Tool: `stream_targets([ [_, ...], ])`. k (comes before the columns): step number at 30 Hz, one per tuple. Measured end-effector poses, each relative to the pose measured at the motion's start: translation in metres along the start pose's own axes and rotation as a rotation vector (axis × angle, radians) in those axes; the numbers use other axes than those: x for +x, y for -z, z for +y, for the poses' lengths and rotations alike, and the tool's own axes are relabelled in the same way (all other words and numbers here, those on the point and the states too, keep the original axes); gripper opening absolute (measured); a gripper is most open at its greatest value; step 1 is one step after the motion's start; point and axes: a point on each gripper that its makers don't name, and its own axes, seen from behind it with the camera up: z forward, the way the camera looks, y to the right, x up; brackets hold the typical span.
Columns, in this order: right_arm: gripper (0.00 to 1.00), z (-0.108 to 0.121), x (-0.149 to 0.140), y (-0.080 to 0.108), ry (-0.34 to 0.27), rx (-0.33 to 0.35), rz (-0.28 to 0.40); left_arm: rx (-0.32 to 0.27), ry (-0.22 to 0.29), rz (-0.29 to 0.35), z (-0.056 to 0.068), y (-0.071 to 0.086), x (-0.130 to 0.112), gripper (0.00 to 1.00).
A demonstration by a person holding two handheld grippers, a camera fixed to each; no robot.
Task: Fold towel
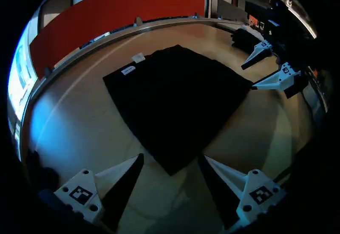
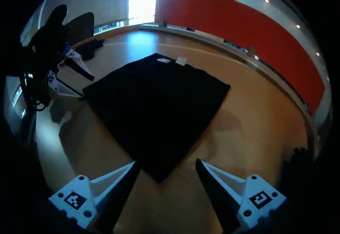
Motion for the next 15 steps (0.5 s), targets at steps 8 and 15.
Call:
stream_targets([
  [8,0.99,-0.0012,-0.0046,-0.0033,-0.007,0.011,-0.008,-0.006,0.022,0.003,0.0001,0.0002,-0.0010,0.94],
  [15,0.83,-0.0085,-0.0080,-0.0052,-0.025,0.045,-0.012,-0.006,0.028,-0.001,0.0000,0.0003,-0.0015,0.94],
])
